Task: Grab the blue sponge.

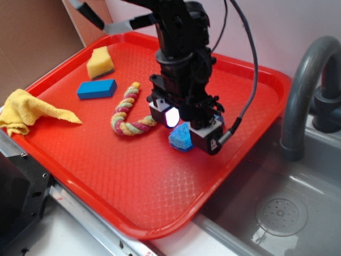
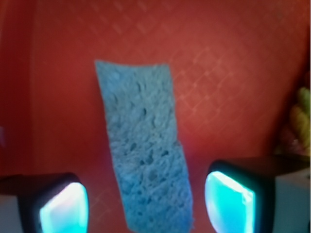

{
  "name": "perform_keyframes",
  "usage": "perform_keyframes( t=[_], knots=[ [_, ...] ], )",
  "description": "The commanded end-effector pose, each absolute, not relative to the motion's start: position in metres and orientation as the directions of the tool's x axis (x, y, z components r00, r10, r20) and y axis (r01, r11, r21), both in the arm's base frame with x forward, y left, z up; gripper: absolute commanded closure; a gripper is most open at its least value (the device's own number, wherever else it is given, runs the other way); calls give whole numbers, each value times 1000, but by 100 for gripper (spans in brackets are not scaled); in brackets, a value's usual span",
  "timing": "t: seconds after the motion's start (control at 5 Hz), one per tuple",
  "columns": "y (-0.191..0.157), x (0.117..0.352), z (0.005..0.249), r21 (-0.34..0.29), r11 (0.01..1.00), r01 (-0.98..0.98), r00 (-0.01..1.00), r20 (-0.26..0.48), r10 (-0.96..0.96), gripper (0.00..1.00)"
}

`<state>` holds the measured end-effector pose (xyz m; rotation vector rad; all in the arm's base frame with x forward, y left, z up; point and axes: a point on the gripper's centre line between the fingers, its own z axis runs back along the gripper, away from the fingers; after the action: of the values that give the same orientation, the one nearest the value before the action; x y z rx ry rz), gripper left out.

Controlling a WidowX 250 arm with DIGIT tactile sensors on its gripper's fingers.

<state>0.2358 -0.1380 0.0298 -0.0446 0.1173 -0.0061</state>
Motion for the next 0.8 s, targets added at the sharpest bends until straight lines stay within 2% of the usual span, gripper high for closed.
perform_keyframes(
  t=[0.0,0.2,0.4,0.6],
  knots=[
    [-139,251,24,-82,996,20,991,-132,-31,0],
    [-138,254,23,-50,998,29,990,-138,-35,100],
    [-136,256,24,-43,999,28,989,-143,-34,100],
    [-128,257,42,-54,998,19,993,-115,-25,100]
  ],
)
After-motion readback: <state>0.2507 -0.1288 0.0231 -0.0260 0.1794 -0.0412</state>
